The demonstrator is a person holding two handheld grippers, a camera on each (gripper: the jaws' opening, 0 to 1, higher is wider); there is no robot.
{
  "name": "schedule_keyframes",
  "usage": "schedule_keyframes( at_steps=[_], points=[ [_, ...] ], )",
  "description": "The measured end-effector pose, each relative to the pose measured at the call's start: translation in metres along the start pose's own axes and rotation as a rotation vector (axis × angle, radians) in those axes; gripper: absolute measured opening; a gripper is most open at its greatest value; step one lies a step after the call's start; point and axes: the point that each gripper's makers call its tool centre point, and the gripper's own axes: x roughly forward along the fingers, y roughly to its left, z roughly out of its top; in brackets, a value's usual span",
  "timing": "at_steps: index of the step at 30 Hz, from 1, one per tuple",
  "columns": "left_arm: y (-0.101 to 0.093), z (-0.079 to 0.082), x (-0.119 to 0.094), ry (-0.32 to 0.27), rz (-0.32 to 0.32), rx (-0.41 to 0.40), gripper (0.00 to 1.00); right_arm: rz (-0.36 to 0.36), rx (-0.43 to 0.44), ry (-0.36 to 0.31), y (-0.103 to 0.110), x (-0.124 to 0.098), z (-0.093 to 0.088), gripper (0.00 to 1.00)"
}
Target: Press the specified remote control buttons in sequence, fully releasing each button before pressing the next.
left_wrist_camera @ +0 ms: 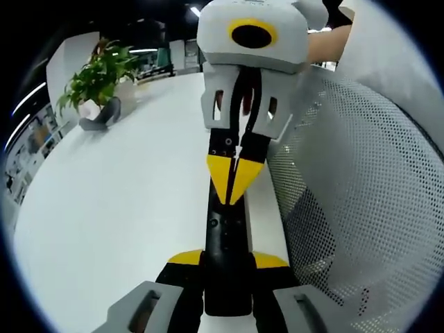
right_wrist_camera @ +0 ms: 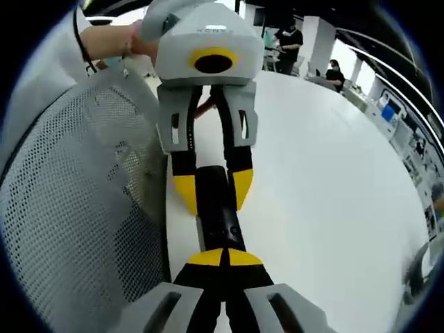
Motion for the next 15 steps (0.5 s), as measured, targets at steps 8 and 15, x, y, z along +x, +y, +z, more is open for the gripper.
schedule_keyframes(
  at_steps=[8, 15],
  points=[
    [0.0, -0.0002, 0.0004, 0.002, 0.001, 0.002, 0.24, -0.025, -0.075, 0.112, -0.0009, 0.0004, -0.003, 0.0],
    [-0.0004, 0.0001, 0.0002, 0.012, 0.001, 0.004, 0.24, -0.057, 0.049, 0.108, -0.0025, 0.0014, -0.0024, 0.0]
  ],
)
